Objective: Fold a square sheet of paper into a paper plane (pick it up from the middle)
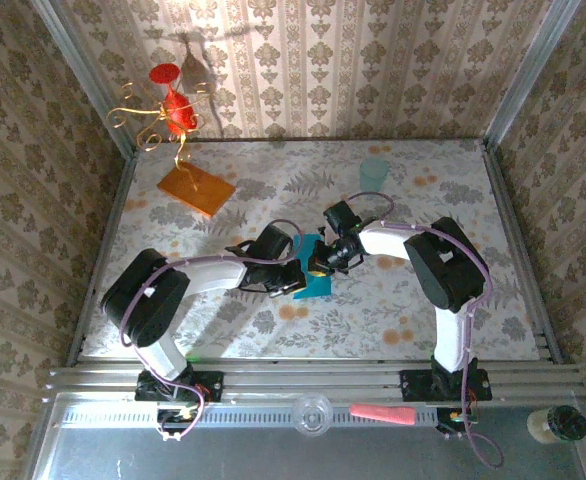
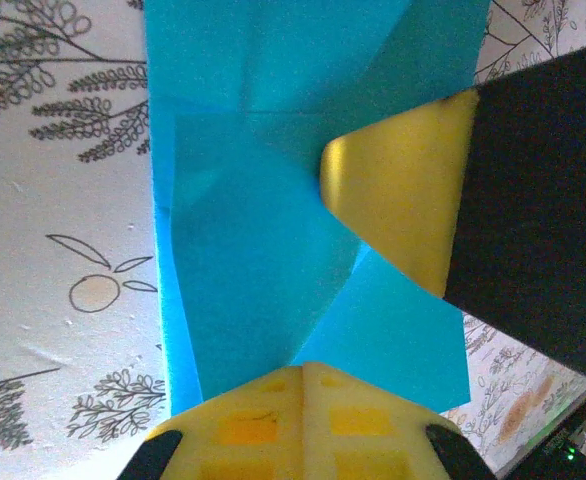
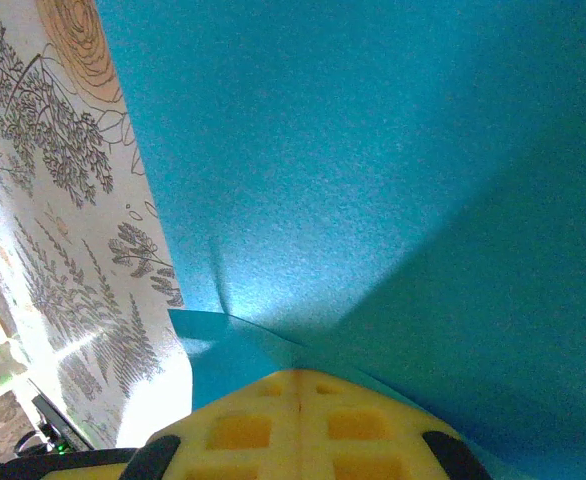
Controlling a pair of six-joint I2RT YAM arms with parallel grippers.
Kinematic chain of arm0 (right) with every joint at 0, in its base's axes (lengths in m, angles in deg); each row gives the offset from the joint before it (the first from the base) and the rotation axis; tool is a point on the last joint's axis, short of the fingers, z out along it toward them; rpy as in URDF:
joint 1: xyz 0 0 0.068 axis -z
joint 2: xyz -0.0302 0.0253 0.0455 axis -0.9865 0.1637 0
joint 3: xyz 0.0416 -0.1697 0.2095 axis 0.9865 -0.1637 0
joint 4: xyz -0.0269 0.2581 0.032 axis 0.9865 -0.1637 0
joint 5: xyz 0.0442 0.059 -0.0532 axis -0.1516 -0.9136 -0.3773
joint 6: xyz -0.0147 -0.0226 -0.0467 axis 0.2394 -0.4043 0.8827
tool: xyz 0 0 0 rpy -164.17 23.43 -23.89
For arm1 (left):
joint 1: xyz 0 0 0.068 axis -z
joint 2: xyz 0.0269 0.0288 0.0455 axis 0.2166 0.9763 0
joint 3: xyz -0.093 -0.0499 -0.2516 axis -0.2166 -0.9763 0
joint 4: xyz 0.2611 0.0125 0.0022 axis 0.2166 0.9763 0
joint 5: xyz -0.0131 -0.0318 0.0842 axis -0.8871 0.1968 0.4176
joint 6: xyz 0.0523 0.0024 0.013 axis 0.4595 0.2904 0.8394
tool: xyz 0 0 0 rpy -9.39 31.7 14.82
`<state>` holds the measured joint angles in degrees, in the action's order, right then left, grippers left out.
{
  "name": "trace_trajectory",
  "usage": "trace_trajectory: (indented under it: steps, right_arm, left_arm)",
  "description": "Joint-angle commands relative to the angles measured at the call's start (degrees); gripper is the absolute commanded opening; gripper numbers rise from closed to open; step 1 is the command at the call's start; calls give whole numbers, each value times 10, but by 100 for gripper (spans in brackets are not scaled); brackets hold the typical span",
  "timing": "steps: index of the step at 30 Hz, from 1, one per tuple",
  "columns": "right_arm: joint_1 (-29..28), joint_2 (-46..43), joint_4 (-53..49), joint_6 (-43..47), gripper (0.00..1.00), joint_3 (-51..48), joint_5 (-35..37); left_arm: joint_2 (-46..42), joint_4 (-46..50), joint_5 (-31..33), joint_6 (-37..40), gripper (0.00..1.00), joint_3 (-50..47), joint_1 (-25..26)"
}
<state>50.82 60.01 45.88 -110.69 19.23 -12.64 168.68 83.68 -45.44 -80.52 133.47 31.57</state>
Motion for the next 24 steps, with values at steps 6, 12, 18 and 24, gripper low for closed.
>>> trace_trajectory:
  steps: [6,12,18,24]
  right_arm:
    - [1,43,-60,6,3,-12,60]
    - [2,44,-63,7,3,-8,61]
    - [3,48,-68,9,3,-6,65]
    - [4,52,-80,11,3,-4,73]
  left_arm:
    - [27,2,6,2,5,23,5]
    - [30,2,2,0,5,16,8]
    - [28,7,2,-6,5,-1,12]
    - [19,9,9,-11,3,-23,12]
